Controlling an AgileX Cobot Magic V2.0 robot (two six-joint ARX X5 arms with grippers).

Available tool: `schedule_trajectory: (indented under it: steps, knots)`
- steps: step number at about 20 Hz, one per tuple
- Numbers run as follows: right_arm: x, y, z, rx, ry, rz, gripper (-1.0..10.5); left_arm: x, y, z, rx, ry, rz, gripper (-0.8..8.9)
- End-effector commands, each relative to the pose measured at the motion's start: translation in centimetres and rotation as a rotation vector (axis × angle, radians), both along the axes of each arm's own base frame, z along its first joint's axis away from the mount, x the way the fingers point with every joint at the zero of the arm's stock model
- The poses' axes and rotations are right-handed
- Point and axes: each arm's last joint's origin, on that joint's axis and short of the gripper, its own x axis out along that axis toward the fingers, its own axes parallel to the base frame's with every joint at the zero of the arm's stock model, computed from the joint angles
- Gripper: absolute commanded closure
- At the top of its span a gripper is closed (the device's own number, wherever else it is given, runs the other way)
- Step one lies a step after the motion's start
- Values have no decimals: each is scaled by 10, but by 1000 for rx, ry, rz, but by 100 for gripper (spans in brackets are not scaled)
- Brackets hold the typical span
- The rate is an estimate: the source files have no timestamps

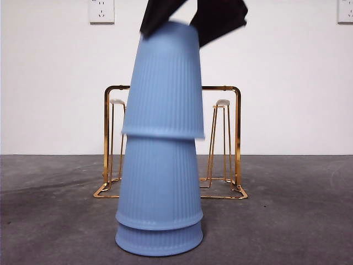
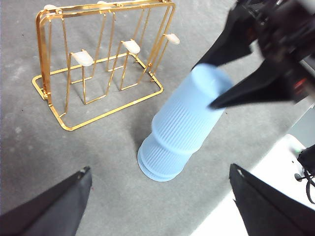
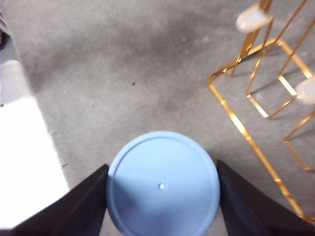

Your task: Pick the top cup and place it on cupholder, pick up the mid cup and place it on cupholder, last pick the bottom cup and place it on cupholder.

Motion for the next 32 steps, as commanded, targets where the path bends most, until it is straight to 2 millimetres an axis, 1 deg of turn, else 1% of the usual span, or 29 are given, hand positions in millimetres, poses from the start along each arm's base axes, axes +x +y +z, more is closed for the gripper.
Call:
schedule_trajectory:
  steps: [1, 6, 9, 12, 16, 18, 20, 23, 27, 30, 32]
  knots:
    - [-4, -1, 28, 10, -59, 14, 859, 0, -1, 6, 2, -35, -14, 377]
    - [-11, -11, 74, 32, -118, 6, 859, 0, -1, 6, 2, -36, -14, 377]
    - [-10, -19, 91, -16, -215, -67, 859, 0, -1, 6, 2, -36, -14, 377]
    - [5, -34, 94, -37, -245, -159, 859, 0, -1, 6, 2, -35, -14, 377]
    - [32, -53, 89, -16, -219, -238, 859, 0, -1, 6, 2, -36, -14, 377]
    - [44, -59, 82, 5, -185, -250, 859, 0, -1, 6, 2, -35, -14, 377]
    - [55, -58, 69, -11, -144, -254, 859, 0, -1, 6, 2, -36, -14, 377]
    - [68, -55, 41, 2, -125, -286, 859, 0, -1, 6, 2, -35, -14, 377]
    - [76, -53, 4, 27, -104, -310, 858, 0, -1, 6, 2, -35, -14, 377]
    - [79, -52, -16, 35, -91, -330, 822, 0, -1, 6, 2, -35, -14, 377]
    - [84, -51, -29, 16, -70, -334, 818, 0, -1, 6, 2, -35, -14, 377]
